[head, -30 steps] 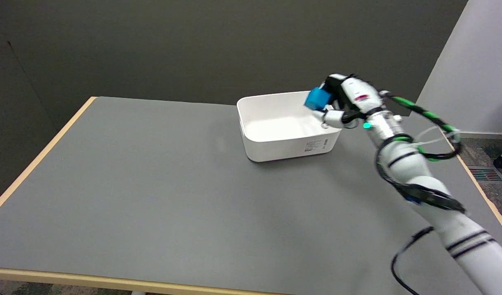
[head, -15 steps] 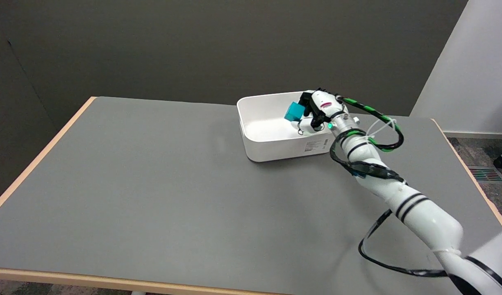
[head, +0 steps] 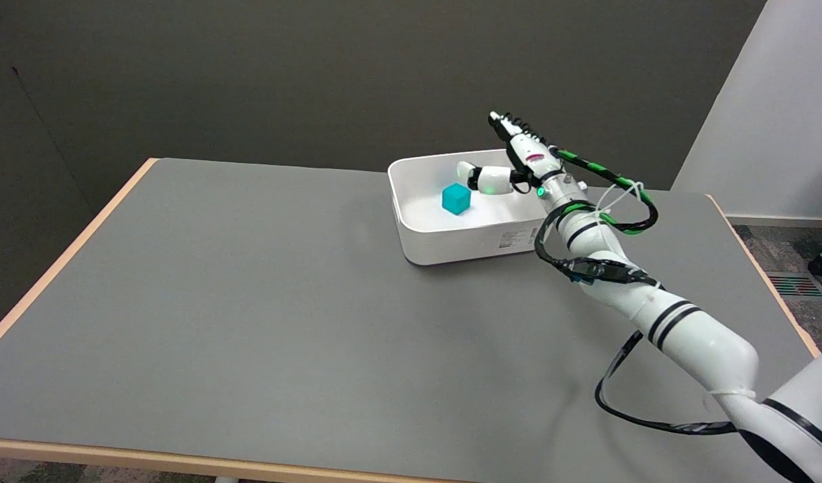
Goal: Place blue wooden cube into white box.
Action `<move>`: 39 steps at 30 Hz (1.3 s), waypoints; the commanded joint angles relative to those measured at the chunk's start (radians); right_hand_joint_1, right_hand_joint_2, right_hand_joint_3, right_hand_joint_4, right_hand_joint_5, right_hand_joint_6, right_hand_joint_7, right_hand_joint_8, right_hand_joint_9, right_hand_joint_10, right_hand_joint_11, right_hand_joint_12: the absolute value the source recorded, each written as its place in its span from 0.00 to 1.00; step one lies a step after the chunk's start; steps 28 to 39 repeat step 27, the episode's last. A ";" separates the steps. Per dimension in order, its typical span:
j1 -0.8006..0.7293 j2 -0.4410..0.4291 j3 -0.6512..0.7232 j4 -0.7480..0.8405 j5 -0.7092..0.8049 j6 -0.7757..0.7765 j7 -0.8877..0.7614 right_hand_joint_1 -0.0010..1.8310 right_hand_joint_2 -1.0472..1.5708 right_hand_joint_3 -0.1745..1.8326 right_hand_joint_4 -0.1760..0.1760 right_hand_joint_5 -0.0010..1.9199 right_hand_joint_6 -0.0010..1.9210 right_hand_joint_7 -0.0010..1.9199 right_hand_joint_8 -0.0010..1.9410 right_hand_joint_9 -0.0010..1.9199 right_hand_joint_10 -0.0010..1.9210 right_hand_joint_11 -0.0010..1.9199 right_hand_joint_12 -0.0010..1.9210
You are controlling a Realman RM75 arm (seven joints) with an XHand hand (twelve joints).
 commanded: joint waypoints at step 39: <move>-1.025 -0.250 0.274 -0.569 0.197 0.833 0.270 0.31 0.71 0.50 0.32 0.13 0.42 0.26 0.38 0.21 0.54 0.10 0.75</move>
